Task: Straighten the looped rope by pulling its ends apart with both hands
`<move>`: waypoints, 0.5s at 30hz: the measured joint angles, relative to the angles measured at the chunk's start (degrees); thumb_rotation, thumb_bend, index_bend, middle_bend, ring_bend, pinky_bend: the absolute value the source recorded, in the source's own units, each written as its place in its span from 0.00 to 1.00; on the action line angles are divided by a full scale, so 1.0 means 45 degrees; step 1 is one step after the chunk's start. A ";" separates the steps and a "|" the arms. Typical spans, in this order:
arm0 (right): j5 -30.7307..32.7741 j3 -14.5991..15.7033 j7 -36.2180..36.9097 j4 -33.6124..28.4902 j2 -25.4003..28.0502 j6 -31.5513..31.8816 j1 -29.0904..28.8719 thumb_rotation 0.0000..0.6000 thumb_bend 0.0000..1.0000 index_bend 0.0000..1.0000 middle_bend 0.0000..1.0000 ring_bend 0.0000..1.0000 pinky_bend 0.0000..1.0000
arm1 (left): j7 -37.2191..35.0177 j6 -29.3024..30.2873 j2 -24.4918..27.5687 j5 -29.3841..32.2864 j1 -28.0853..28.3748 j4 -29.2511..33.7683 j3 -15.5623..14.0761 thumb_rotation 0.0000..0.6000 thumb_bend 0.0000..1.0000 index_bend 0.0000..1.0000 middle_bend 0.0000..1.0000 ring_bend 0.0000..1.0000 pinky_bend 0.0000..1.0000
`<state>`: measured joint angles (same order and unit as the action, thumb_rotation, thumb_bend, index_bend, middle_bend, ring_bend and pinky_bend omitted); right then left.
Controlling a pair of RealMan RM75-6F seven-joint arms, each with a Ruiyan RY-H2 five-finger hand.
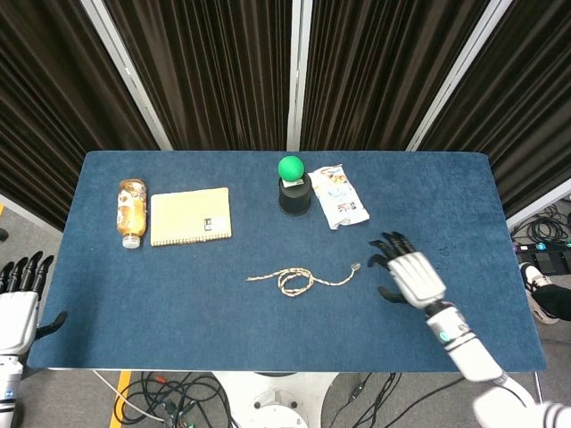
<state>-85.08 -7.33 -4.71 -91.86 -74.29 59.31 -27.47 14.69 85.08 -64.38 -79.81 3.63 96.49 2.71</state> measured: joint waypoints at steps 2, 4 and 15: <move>0.0226 -0.0088 -0.0228 0.0585 -0.0721 -0.0487 -0.0461 1.00 0.20 0.39 0.15 0.00 0.00 | 0.0005 -0.0122 0.0016 0.0069 0.0043 0.0001 0.0007 1.00 0.16 0.04 0.00 0.00 0.01; 0.0412 -0.0133 -0.0350 0.1148 -0.1404 -0.0853 -0.0829 1.00 0.19 0.40 0.16 0.00 0.00 | -0.0006 -0.0225 0.0029 0.0146 0.0086 -0.0010 0.0025 1.00 0.16 0.04 0.00 0.00 0.01; 0.0736 0.0149 -0.0840 0.3390 -0.3521 -0.1430 -0.1640 1.00 0.20 0.46 0.18 0.00 0.00 | -0.0181 -0.0491 0.0002 0.0311 0.0193 -0.0191 0.0060 1.00 0.16 0.04 0.00 0.00 0.01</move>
<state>-81.77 -6.66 -8.49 -76.61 -90.14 52.88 -34.85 13.88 82.87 -64.37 -78.42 4.49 95.63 2.98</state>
